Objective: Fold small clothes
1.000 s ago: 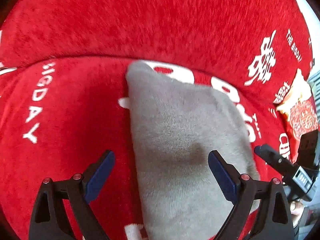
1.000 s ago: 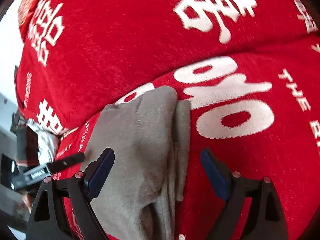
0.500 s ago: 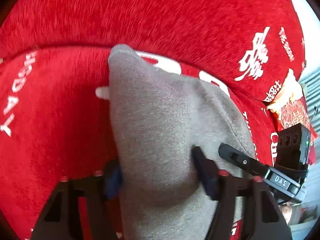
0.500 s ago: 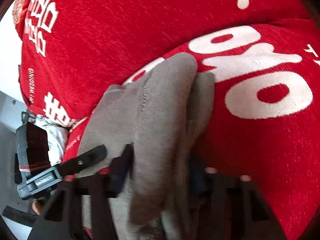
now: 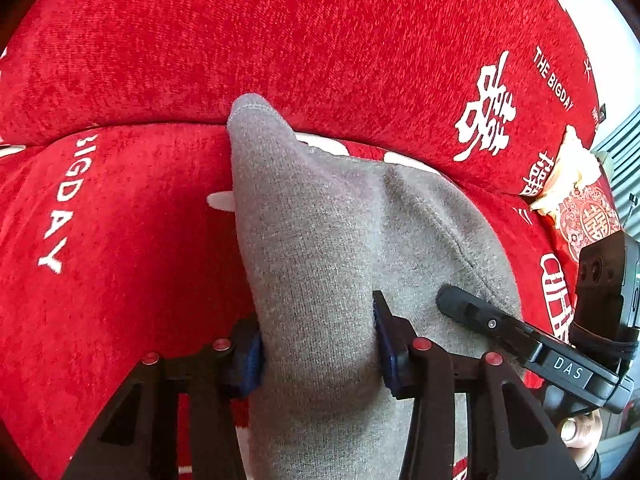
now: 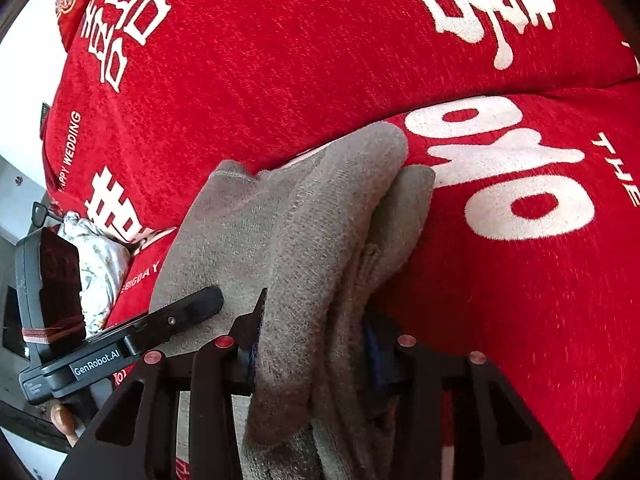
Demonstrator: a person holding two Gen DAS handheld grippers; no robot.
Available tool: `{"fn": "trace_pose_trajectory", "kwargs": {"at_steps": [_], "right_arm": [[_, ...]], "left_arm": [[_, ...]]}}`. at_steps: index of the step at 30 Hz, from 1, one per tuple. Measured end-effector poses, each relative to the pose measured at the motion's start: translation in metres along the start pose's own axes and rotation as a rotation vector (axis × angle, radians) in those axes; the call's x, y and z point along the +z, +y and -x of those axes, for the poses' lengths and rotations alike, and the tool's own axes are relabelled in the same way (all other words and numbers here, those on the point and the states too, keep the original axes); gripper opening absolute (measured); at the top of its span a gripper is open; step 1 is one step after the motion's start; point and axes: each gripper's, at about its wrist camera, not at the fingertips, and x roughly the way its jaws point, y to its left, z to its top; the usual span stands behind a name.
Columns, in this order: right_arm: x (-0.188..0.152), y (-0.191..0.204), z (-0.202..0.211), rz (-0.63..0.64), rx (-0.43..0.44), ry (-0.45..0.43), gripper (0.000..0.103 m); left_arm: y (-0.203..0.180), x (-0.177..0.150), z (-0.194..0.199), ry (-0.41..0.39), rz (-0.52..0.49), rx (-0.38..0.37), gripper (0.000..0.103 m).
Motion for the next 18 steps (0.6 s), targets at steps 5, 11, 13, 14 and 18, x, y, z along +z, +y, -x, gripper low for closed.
{"fn": "trace_pose_trajectory", "kwargs": {"at_steps": [5,11,13,14,18], "right_arm": [[-0.008,0.016,0.006,0.019,-0.013,-0.002,0.043],[-0.022,0.032,0.01,0.033,-0.024,-0.001,0.043],[-0.027,0.037,0.01,0.036,-0.027,0.0,0.043],[-0.03,0.041,0.011,0.038,-0.03,0.0,0.043],[-0.039,0.05,0.014,0.044,-0.034,-0.002,0.043]], "left_arm": [[0.002,-0.008,0.013,-0.014,-0.001,0.005,0.047],[0.012,-0.022,0.028,-0.022,0.008,0.007,0.047],[0.015,-0.027,0.033,-0.024,0.011,0.01,0.047],[0.016,-0.029,0.035,-0.024,0.011,0.012,0.047],[0.021,-0.038,0.045,-0.031,0.011,0.014,0.047]]}}
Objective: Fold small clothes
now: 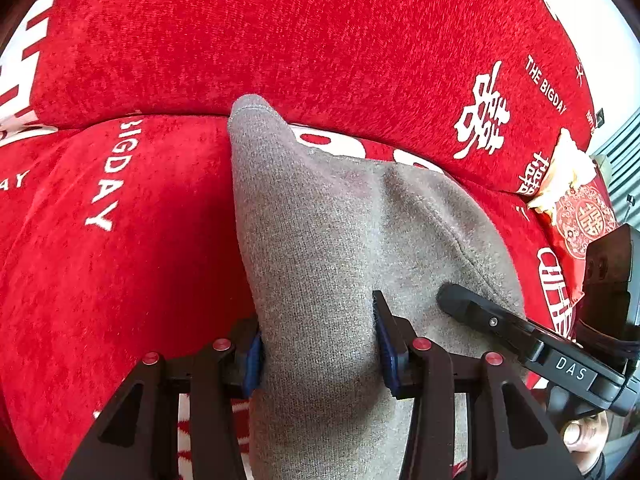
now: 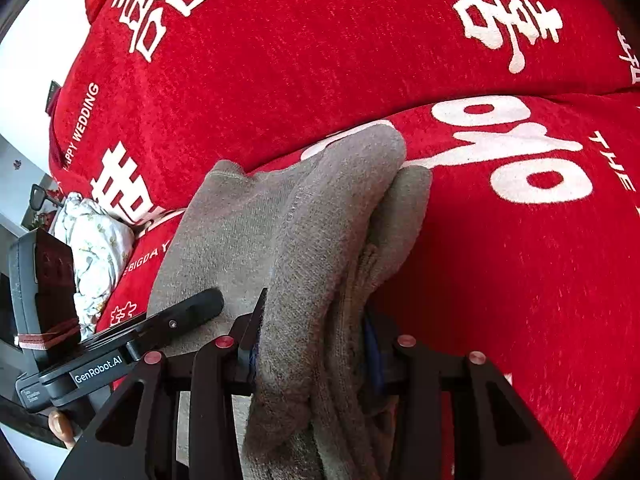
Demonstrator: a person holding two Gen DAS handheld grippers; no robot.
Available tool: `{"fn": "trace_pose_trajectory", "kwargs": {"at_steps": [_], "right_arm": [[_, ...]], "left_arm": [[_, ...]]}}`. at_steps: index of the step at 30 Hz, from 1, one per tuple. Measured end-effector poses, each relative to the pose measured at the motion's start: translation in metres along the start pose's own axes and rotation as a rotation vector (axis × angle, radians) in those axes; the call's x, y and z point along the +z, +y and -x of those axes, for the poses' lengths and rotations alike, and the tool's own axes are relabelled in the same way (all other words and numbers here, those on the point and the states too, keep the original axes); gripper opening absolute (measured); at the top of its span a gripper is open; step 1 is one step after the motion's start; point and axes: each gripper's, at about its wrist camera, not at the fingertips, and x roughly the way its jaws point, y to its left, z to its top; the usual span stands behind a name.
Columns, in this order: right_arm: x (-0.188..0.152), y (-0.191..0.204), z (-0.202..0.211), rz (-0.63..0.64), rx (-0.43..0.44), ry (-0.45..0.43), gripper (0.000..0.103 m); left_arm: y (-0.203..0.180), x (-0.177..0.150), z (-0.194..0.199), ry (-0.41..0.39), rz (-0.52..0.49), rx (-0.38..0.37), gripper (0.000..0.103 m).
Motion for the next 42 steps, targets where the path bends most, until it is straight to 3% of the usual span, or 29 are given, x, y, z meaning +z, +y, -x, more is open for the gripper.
{"fn": "trace_pose_trajectory", "kwargs": {"at_steps": [24,42], "right_arm": [[-0.058,0.043,0.005,0.048,0.001,0.005,0.043],[-0.105,0.063,0.021,0.073,0.013,-0.03,0.043]], "left_arm": [[0.037,-0.059,0.042,-0.033,0.028,0.008,0.047],[0.04,-0.102,0.077,-0.078,-0.01,0.051,0.047]]}}
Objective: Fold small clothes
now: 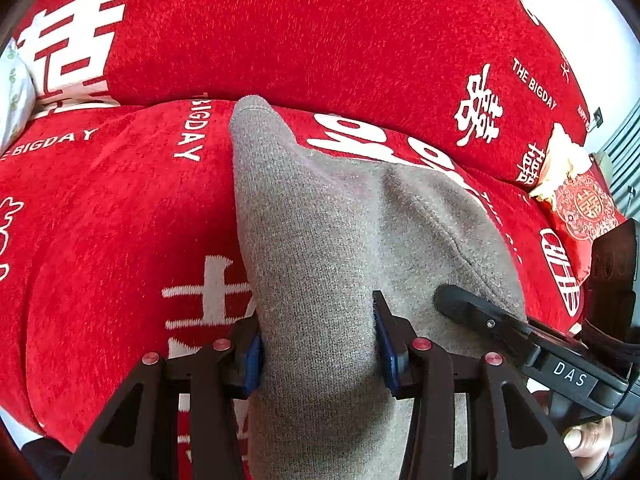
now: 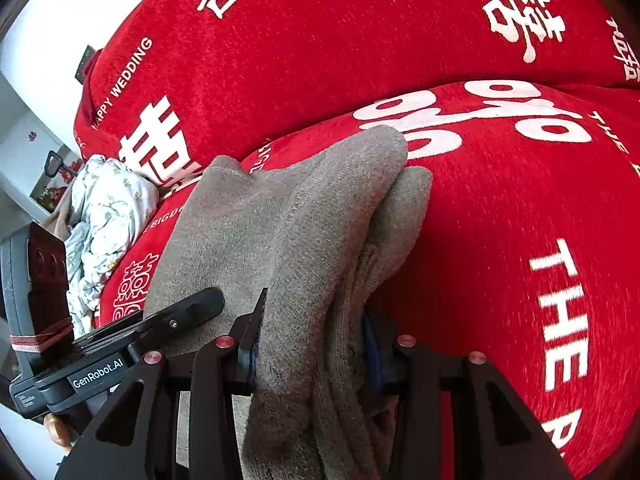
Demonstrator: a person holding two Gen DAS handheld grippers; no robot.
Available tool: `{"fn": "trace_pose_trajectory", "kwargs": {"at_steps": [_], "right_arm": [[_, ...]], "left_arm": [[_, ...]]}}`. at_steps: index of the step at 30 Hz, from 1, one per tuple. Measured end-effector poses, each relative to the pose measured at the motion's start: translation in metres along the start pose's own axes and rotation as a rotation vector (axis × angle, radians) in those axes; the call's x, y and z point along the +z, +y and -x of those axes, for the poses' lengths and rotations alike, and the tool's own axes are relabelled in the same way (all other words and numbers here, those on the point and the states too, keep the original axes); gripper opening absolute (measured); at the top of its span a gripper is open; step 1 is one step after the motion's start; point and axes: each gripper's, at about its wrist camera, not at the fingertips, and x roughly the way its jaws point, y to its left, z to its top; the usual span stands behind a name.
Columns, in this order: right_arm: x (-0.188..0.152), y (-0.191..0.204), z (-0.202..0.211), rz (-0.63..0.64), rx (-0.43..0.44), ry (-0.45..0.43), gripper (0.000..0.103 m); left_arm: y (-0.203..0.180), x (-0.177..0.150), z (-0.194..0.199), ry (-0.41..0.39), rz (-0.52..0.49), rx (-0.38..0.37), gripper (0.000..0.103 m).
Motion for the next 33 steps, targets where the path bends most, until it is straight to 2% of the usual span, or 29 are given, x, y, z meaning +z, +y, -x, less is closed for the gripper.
{"fn": "trace_pose_trajectory", "kwargs": {"at_steps": [22,25,27,29,30,33], "right_arm": [[-0.028,-0.004,-0.003,0.026,-0.001,-0.01,0.043],[-0.03,-0.01,-0.006,0.018,0.005,-0.008,0.045],[-0.033,-0.017,-0.01,0.01,0.002,0.001,0.053],[-0.034,-0.023,-0.011,0.016,-0.035,0.0,0.066],[-0.034,-0.025,-0.008,0.017,-0.048,-0.01,0.066],[-0.033,-0.021,0.013,0.038,-0.099,-0.066,0.067]], "left_arm": [[0.007,-0.033,-0.001,-0.027,-0.014,0.006,0.049],[0.013,-0.036,-0.004,-0.03,0.0,0.005,0.056],[0.018,-0.038,-0.005,-0.035,0.013,0.017,0.066],[0.022,-0.041,-0.005,-0.04,0.021,0.048,0.088],[0.025,-0.042,-0.004,-0.048,0.026,0.071,0.091],[0.033,-0.045,0.004,-0.065,0.037,0.089,0.092]]}}
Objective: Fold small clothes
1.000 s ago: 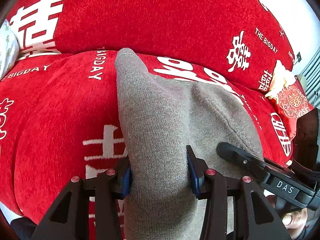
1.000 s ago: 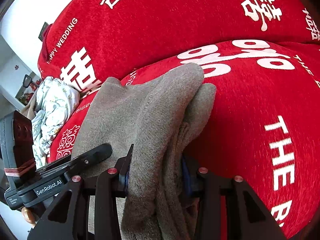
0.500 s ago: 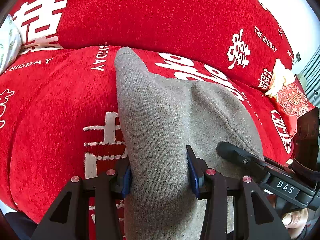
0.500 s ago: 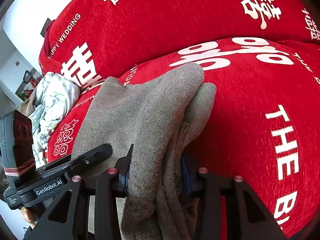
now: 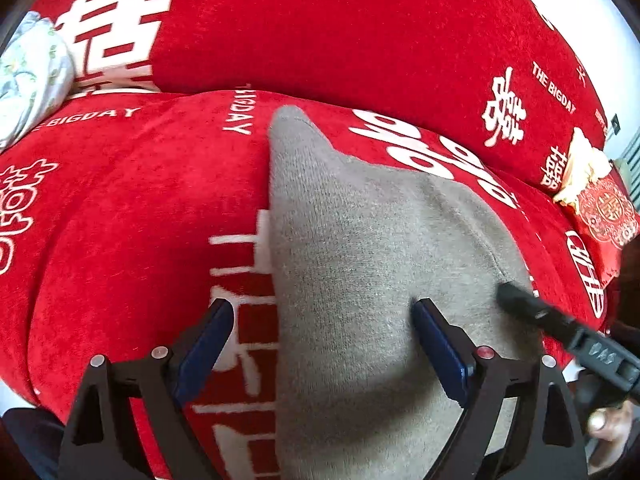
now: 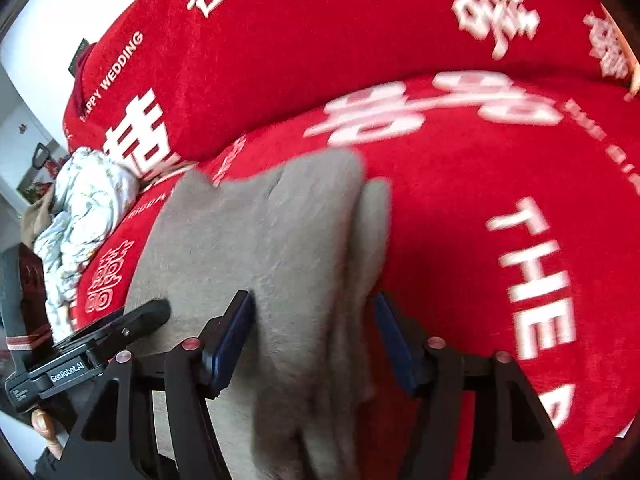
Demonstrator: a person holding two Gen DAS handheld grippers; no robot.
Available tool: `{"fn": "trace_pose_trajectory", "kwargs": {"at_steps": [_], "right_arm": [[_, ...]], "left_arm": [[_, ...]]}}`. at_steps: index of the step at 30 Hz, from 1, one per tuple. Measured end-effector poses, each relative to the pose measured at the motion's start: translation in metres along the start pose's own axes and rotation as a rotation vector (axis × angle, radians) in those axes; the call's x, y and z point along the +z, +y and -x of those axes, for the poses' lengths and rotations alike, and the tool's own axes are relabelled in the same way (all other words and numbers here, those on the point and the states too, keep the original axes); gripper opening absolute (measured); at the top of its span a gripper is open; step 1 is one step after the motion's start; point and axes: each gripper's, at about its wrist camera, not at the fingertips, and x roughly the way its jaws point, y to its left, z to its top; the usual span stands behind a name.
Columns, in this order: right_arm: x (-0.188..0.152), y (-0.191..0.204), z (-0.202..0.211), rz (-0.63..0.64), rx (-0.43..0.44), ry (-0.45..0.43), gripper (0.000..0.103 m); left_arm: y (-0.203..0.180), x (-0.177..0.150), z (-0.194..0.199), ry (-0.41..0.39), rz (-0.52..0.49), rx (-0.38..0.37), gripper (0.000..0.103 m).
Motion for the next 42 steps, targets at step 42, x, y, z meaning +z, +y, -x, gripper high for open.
{"fn": "trace_pose_trajectory", "kwargs": {"at_steps": [42], "right_arm": [[-0.082,0.058,0.014,0.378,-0.002,0.002,0.077]], "left_arm": [[-0.031,-0.042,0.03,-0.054,-0.212,0.218,0.092]]}}
